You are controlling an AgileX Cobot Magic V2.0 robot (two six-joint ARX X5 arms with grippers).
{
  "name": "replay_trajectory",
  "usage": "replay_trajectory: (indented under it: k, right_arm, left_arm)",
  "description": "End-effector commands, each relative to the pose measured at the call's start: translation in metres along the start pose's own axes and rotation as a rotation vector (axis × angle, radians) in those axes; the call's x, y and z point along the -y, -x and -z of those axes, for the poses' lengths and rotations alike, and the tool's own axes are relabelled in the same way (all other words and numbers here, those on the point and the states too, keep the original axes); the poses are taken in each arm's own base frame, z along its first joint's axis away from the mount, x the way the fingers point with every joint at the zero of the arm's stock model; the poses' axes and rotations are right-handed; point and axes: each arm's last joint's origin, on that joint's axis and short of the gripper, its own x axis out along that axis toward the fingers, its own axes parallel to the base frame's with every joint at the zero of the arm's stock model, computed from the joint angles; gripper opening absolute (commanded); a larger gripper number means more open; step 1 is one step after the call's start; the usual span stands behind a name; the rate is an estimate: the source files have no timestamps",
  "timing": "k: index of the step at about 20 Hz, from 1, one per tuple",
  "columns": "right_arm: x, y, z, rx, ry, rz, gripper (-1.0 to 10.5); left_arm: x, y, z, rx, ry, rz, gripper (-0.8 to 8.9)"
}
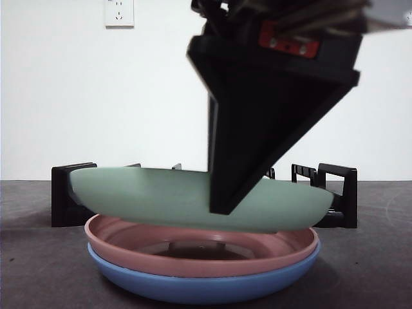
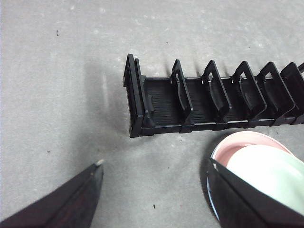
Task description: Place the plate
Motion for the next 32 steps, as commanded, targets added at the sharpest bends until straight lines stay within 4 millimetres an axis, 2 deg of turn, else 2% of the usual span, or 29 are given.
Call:
replay_trajectory:
  k: [1,5,10,13,15,18,22,26,29,32]
  right_arm:
    - [-0.002,-0.003,-0.008,0.012,0.048,-0.007,0.1]
    - [-0.004,-0.011,-0.009,-0.005,0.052,-0.04,0.3]
    - [-0.004,-0.008,-0.01,-0.012,0.031,-0.037,2.4]
    - [0.0,0.005,-0.019,0.005,-0.031,-0.034,2.9]
    - [0.006,0.023,-0.026,0.082,-0.086,-0.015,3.4]
    - [0.025,0.045,-0.021,0.218,-0.187,0.058,3.3]
    - [0.073,0.057,0.004,0.285,-0.395,0.153,3.3]
    - [0.12,0.064,0.046,0.279,-0.597,0.249,3.3]
    - [0.153,0.068,0.09,0.249,-0.768,0.312,3.3]
    - [0.177,0.074,0.138,0.223,-0.936,0.368,3.3]
  left_arm:
    - [0.002,0.004,-0.006,0.026,0.0,0.007,3.44]
    - [0.002,0.004,-0.006,0.026,-0.001,0.007,3.44]
    - [0.002,0.004,-0.006,0.026,-0.001,0.007,3.44]
    - [0.002,0.004,-0.006,0.026,-0.001,0.007,3.44]
    - [0.002,0.004,-0.006,0.027,-0.001,0.007,3.44]
    - [0.002,0.003,-0.006,0.026,-0.001,0.007,3.44]
    - [0.002,0.003,-0.006,0.026,0.0,0.007,3.44]
    - [0.002,0.003,-0.006,0.027,0.0,0.007,3.44]
    - [0.002,0.003,-0.006,0.027,0.0,0.007,3.44]
    - [0.002,0.003,-0.006,0.027,-0.005,0.007,3.44]
